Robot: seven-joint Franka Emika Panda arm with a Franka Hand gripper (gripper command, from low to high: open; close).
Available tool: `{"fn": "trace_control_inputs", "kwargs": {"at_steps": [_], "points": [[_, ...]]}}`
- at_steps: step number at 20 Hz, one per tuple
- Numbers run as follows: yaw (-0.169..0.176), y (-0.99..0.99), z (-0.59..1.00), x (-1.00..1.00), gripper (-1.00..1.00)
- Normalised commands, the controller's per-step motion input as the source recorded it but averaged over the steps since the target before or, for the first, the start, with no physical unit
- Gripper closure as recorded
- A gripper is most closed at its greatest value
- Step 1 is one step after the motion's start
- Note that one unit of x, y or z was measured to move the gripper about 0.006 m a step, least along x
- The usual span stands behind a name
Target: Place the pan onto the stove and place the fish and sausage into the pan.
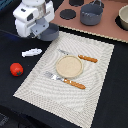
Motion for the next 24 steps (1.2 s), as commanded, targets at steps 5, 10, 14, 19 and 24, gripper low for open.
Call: {"fn": "trace_control_inputs", "kwargs": {"at_steps": [5,10,14,19,24], "points": [[0.022,0.53,1.0,0.55,1.0],[0.007,0.58,0.78,0.64,1.0],[0.034,0.64,0.15,0.57,1.0],[0.06,0.71,-0.04,0.51,1.0],[0.069,0.78,-0.04,0.45,1.0]]}}
